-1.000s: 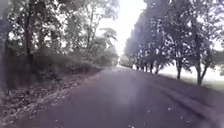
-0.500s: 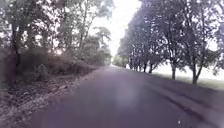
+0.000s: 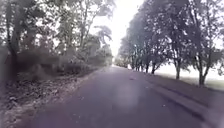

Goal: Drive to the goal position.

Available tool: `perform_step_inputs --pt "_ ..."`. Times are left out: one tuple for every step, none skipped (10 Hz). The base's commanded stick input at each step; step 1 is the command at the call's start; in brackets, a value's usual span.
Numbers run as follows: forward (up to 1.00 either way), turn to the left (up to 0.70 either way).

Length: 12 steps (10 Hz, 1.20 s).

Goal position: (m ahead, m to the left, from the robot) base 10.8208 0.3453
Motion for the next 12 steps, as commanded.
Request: perform_step_inputs --pt "1.0 0.0" --pt "1.0 0.0" --pt "1.0 0.0" --pt "1.0 0.0" --pt "1.0 0.0" --pt "1.0 0.0" --pt "1.0 0.0" --pt "1.0 0.0" --pt "1.0 0.0" --pt "1.0 0.0" --pt "1.0 0.0" --pt "1.0 0.0"
